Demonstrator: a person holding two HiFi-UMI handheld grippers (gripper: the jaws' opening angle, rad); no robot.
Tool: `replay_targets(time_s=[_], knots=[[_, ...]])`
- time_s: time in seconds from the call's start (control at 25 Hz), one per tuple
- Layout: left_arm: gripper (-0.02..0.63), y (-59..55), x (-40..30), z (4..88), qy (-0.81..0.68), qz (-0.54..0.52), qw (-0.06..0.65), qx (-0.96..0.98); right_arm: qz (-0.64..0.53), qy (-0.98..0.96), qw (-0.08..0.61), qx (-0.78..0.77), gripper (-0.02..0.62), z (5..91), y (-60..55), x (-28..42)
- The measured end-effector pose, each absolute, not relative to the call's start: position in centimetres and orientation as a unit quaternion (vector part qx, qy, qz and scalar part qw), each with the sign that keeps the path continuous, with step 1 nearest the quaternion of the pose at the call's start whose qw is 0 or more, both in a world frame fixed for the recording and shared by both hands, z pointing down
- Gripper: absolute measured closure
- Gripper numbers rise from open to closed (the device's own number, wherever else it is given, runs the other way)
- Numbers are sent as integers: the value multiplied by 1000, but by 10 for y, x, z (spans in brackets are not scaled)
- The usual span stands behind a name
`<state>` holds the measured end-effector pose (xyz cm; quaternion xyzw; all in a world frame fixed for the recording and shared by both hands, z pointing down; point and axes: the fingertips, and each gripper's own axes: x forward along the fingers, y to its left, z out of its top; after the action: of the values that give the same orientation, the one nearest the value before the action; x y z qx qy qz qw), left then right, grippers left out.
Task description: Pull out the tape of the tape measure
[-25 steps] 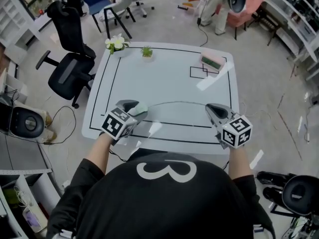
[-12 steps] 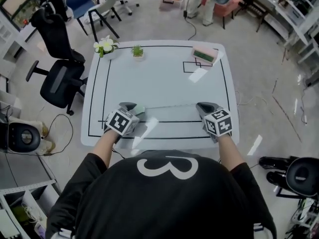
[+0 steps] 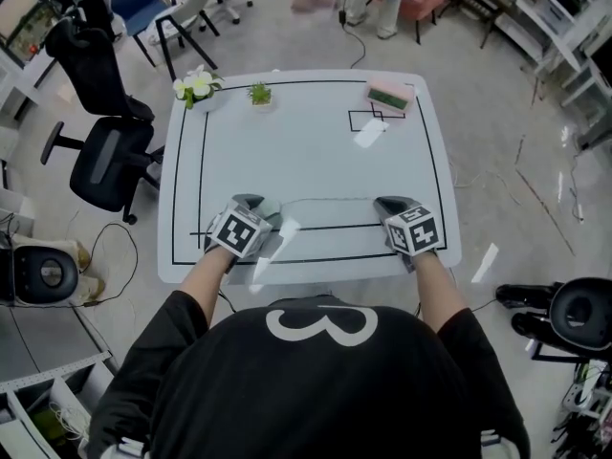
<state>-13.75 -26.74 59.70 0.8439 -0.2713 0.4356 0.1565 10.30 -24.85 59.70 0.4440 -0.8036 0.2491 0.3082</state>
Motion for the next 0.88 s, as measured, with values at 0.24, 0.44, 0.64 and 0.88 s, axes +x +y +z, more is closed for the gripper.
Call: replay_targets(time_s=[0.24, 0.44, 0.64, 0.88], knots=[[390, -267, -135, 595, -275, 431, 148, 847, 266, -802, 290, 449, 501, 595, -245, 102], [281, -266, -140, 594, -271, 434, 126, 850, 275, -803, 265, 457, 391, 584, -241, 99], [255, -254, -148, 574, -267, 406, 121, 866, 270, -814, 223, 462, 344, 553, -224, 86], [255, -225, -150, 508, -275, 292, 158, 902, 241, -844, 144, 457, 358, 493, -190, 55]])
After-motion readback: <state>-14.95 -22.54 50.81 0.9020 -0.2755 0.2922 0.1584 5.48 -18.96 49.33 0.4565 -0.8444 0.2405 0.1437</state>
